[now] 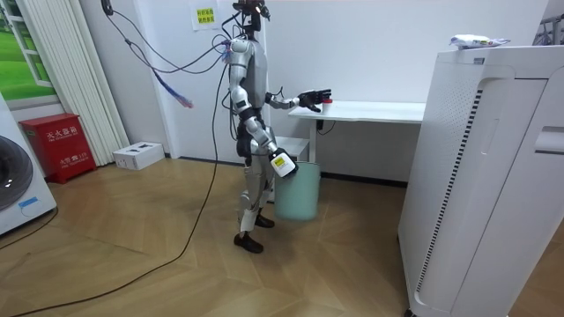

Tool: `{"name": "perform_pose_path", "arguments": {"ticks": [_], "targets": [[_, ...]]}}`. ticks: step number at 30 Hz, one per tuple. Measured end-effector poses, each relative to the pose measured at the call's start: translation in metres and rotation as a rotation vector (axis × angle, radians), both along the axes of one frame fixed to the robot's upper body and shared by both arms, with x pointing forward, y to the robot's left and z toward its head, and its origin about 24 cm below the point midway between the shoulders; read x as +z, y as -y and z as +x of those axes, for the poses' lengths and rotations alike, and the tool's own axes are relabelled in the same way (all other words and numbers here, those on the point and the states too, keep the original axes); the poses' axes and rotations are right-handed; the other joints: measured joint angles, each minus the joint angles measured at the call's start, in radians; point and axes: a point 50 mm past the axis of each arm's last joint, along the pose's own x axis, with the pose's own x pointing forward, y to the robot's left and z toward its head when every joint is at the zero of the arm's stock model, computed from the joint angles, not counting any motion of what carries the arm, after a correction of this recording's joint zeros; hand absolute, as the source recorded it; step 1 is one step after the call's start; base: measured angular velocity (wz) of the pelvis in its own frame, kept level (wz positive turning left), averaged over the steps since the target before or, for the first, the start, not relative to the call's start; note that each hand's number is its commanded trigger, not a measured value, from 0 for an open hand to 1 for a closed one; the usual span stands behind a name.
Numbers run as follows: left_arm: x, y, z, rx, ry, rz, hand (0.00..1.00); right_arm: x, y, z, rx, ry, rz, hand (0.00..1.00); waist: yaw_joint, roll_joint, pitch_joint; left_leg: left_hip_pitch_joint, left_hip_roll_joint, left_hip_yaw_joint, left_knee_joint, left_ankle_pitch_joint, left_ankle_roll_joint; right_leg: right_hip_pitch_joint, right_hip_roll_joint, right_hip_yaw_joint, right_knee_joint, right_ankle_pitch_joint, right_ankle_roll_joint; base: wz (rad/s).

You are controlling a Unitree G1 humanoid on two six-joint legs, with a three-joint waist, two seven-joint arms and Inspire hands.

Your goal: Pick garbage

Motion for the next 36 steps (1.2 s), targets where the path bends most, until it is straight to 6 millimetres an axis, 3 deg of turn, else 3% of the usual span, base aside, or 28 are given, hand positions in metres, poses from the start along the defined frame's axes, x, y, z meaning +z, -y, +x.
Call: {"name": "perform_pose_path", "arguments": {"ticks": [9, 17, 22, 27, 36], "targets": [[-0.007, -0.002, 0.0, 0.015, -0.032, -0.022, 0.0, -0.002, -0.007, -0.002, 0.045, -0.015, 0.02, 1.0, -0.01, -0.012, 0.0066, -0.007, 0.0, 0.004, 0.004, 0.0, 0.0, 0.0, 0.0, -0.001, 0.004, 0.0, 0.0, 0.01], [-0.021, -0.009, 0.006, 0.092, -0.065, -0.019, 0.0, -0.002, -0.009, -0.002, 0.061, -0.02, 0.004, 1.0, -0.011, -0.013, 0.0065, -0.009, 0.009, 0.056, 0.008, 0.001, 0.001, -0.005, -0.001, 0.002, 0.005, 0.002, 0.002, -0.01], [-0.032, -0.02, 0.0, 0.17, -0.11, -0.074, 0.0, 0.0, -0.011, 0.002, 0.079, -0.003, 0.007, 1.0, -0.012, -0.009, 0.0078, 0.002, 0.017, 0.081, 0.007, 0.001, 0.001, -0.003, 0.001, 0.027, 0.006, 0.003, 0.0, -0.13], [-0.037, -0.023, -0.002, 0.195, -0.129, -0.105, 0.0, 0.0, -0.011, 0.001, 0.084, -0.004, 0.013, 1.0, -0.018, 0.01, 0.0, 0.006, 0.017, 0.08, 0.002, 0.001, 0.001, -0.005, 0.0, 0.03, 0.009, 0.003, 0.0, -0.01], [-0.038, -0.023, -0.002, 0.2, -0.132, -0.104, 0.0, 0.003, -0.013, 0.005, 0.089, 0.019, 0.015, 1.0, -0.017, 0.013, -0.0002, 0.015, 0.018, 0.08, -0.008, 0.001, 0.001, -0.001, 0.0, 0.031, 0.008, 0.003, 0.0, 0.0]]}}
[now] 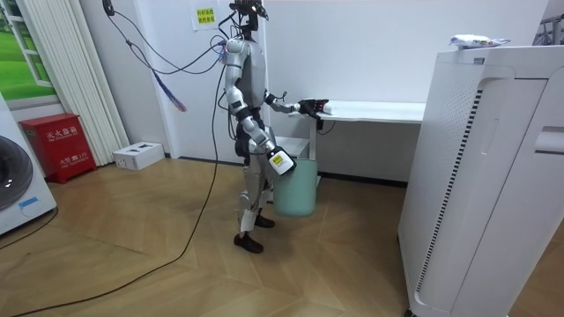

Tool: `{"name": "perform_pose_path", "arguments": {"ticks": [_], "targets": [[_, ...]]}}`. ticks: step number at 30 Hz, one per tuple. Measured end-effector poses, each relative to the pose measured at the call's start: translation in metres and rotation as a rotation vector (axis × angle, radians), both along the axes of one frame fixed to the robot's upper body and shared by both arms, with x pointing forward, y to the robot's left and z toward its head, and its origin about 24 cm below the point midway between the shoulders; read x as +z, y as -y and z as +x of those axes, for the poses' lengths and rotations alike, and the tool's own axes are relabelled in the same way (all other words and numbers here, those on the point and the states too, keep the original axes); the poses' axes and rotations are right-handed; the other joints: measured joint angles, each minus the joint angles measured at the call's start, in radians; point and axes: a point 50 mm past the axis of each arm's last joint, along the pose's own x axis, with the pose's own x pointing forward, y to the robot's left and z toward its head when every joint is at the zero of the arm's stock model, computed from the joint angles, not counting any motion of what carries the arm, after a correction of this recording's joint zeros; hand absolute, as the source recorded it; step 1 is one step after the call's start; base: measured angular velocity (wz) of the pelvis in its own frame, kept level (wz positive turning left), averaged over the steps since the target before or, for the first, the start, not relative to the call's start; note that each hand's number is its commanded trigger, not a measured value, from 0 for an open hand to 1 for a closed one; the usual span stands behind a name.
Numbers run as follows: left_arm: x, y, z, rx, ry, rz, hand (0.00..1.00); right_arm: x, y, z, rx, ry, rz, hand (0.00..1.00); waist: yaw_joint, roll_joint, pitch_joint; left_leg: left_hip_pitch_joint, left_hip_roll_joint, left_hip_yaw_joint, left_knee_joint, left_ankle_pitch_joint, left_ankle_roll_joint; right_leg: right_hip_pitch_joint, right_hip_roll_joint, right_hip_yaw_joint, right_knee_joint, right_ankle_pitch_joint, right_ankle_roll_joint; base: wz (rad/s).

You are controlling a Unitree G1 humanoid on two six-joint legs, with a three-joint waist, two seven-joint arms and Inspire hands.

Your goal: Pick garbage

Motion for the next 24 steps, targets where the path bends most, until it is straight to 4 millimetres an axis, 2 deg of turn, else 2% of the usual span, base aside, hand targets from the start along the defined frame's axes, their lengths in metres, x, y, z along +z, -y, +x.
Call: {"name": "perform_pose_path", "arguments": {"ticks": [16, 24], "targets": [[0.0005, 0.0001, 0.0007, 0.003, 0.004, 0.002, 0.0, 0.0002, -0.0005, 0.0001, 0.026, -0.001, -0.021, 1.0, 0.0, 0.0, 0.0031, 0.0, 0.0, 0.0, -0.006, 0.0, 0.0, -0.002, 0.003, -0.004, 0.0, 0.0, 0.0, 0.0], [0.0011, -0.0013, 0.0004, 0.006, 0.003, 0.024, 0.0, 0.0034, -0.0004, 0.0018, 0.031, 0.022, -0.029, 1.0, -0.004, 0.015, 0.0095, -0.005, -0.001, 0.001, -0.003, 0.0, 0.0, -0.004, 0.004, -0.002, -0.003, 0.0, 0.0, 0.0]]}}
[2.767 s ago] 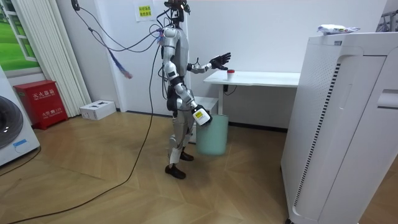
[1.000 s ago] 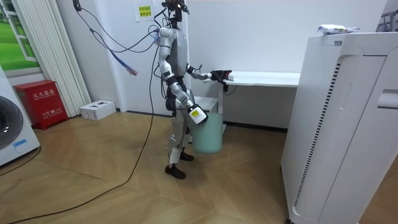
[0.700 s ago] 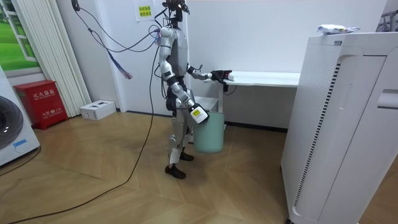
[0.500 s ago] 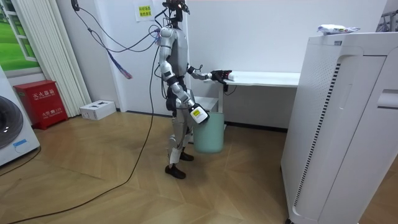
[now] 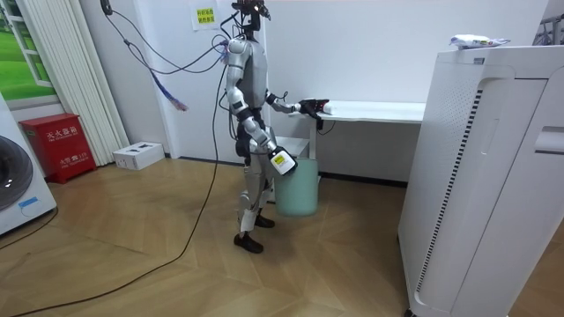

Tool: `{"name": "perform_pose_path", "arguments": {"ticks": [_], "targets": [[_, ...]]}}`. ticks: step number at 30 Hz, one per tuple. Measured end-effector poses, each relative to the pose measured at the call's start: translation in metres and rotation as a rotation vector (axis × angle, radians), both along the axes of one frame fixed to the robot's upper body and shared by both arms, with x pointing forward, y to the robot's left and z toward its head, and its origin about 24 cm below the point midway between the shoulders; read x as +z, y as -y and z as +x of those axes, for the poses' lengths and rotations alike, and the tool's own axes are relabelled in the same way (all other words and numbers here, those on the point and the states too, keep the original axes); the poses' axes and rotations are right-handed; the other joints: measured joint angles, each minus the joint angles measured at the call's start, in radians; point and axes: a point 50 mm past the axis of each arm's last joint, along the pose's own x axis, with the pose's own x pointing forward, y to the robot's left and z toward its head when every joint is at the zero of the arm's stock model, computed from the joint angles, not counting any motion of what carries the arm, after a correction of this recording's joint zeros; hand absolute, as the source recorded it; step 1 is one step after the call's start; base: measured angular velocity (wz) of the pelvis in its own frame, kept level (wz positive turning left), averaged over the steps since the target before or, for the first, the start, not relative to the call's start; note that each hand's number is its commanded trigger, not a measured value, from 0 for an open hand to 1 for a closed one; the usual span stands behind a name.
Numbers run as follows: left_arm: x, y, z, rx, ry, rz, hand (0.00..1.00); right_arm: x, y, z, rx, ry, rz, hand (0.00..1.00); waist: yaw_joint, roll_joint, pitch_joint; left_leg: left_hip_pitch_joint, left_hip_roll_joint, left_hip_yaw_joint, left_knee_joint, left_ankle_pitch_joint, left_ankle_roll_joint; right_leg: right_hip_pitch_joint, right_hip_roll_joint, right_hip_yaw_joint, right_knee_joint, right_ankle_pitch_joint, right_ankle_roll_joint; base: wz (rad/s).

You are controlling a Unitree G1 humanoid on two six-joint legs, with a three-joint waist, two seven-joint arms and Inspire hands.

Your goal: Pick garbage

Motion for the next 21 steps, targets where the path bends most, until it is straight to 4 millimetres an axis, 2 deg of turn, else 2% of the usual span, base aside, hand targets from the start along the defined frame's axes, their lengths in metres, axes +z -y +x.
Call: {"name": "perform_pose_path", "arguments": {"ticks": [6, 14, 21], "targets": [[0.002, -0.015, 0.0, 0.001, -0.027, 0.064, 0.0, 0.001, 0.002, 0.0, 0.014, 0.0, -0.015, 1.0, -0.023, 0.012, -0.0005, -0.008, -0.001, -0.002, 0.006, 0.0, 0.0, -0.004, 0.0, 0.001, -0.001, 0.0, 0.0, 0.03], [0.0, -0.018, 0.0, 0.0, -0.047, 0.089, 0.0, 0.0, 0.004, -0.003, 0.026, -0.01, -0.031, 1.0, -0.037, 0.025, -0.0011, -0.008, 0.0, -0.003, 0.012, 0.0, 0.0, -0.003, -0.003, 0.003, 0.002, 0.0, 0.0, 0.0], [0.001, -0.02, 0.001, 0.003, -0.045, 0.098, 0.0, -0.001, 0.005, -0.005, 0.031, -0.016, -0.032, 1.0, -0.047, 0.025, -0.0011, -0.009, 0.001, 0.0, 0.014, 0.0, 0.0, -0.011, -0.002, 0.011, 0.011, 0.0, 0.0, -0.02]]}}
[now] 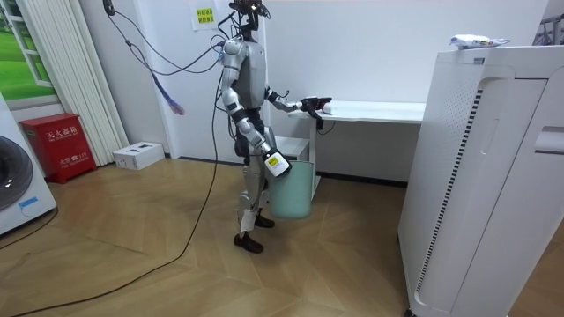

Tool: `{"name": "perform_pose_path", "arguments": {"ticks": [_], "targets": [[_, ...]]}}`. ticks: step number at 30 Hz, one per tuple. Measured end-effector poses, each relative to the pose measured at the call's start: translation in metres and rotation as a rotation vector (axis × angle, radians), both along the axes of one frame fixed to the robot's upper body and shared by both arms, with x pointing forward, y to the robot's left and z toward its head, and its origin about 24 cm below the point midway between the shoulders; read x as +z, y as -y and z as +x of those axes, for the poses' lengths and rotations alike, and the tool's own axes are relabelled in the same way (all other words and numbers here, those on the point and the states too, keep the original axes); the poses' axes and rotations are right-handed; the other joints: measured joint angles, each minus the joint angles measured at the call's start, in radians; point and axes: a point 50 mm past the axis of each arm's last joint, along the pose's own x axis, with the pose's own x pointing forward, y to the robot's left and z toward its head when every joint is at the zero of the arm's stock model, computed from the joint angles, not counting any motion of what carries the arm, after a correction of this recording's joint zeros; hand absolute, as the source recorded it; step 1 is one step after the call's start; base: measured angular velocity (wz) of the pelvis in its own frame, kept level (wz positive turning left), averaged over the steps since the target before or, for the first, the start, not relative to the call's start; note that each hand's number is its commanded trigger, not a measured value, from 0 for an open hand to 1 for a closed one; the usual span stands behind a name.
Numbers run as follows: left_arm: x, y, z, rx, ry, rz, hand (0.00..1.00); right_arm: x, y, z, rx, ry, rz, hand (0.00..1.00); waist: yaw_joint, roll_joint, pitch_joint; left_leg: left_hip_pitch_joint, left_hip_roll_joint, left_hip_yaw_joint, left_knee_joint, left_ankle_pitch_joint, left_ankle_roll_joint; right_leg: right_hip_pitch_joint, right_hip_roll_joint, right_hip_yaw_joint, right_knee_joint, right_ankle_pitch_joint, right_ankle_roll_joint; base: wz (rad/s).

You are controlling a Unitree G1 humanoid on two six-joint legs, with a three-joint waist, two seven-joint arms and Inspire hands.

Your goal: Pick garbage

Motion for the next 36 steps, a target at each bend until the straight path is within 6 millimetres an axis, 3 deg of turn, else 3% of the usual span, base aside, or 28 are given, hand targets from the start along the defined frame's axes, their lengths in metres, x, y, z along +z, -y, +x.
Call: {"name": "perform_pose_path", "arguments": {"ticks": [6, 7, 8, 9, 16, 21, 36], "targets": [[0.0, -0.001, 0.005, -0.013, -0.009, 0.025, 0.03, 0.0, 0.0, 0.0, 0.007, -0.003, 0.006, 1.0, -0.003, 0.002, 0.0013, -0.002, -0.001, 0.0, 0.003, 0.0, 0.0, -0.006, 0.0, 0.003, 0.008, 0.0, 0.0, -0.01], [0.0, 0.0, 0.006, -0.018, -0.013, 0.034, 0.21, 0.0, 0.0, 0.0, 0.008, -0.003, 0.006, 1.0, -0.004, 0.003, 0.0016, -0.002, -0.001, 0.001, 0.003, 0.0, 0.0, -0.006, 0.0, 0.004, 0.008, 0.0, 0.0, 0.0], [0.0, 0.0, 0.007, -0.024, -0.016, 0.044, 0.82, 0.0, 0.001, 0.0, 0.009, -0.003, 0.004, 1.0, -0.004, 0.005, 0.0027, -0.002, -0.001, 0.002, 0.003, 0.0, 0.0, -0.006, 0.001, 0.006, 0.01, 0.0, 0.0, 0.0], [0.0, 0.0, 0.009, -0.035, -0.018, 0.061, 1.0, 0.001, 0.002, 0.0, 0.012, -0.002, 0.002, 1.0, -0.005, 0.007, 0.0034, -0.002, -0.001, 0.003, 0.002, 0.0, 0.0, -0.007, 0.001, 0.011, 0.011, 0.0, 0.0, 0.0], [0.002, 0.008, 0.015, -0.136, -0.04, 0.17, 1.0, 0.002, 0.005, 0.0, 0.025, -0.006, 0.005, 1.0, -0.015, 0.018, -0.0034, 0.0, -0.002, 0.005, -0.019, 0.006, 0.002, -0.007, 0.0, 0.013, 0.009, 0.0, 0.0, 0.01], [0.003, 0.004, 0.025, -0.134, -0.074, 0.212, 1.0, 0.002, 0.004, 0.002, 0.04, -0.006, 0.018, 0.99, -0.033, 0.017, -0.0033, 0.012, -0.001, 0.017, -0.03, 0.014, 0.001, -0.008, -0.001, 0.025, 0.006, 0.0, 0.0, -0.03], [0.006, -0.003, 0.035, -0.131, -0.097, 0.241, 1.0, 0.003, 0.004, 0.006, 0.038, -0.004, 0.02, 1.0, -0.026, 0.008, -0.0038, 0.029, 0.0, 0.048, -0.05, 0.015, 0.004, -0.013, -0.002, 0.065, 0.007, 0.0, 0.0, -0.07]]}}
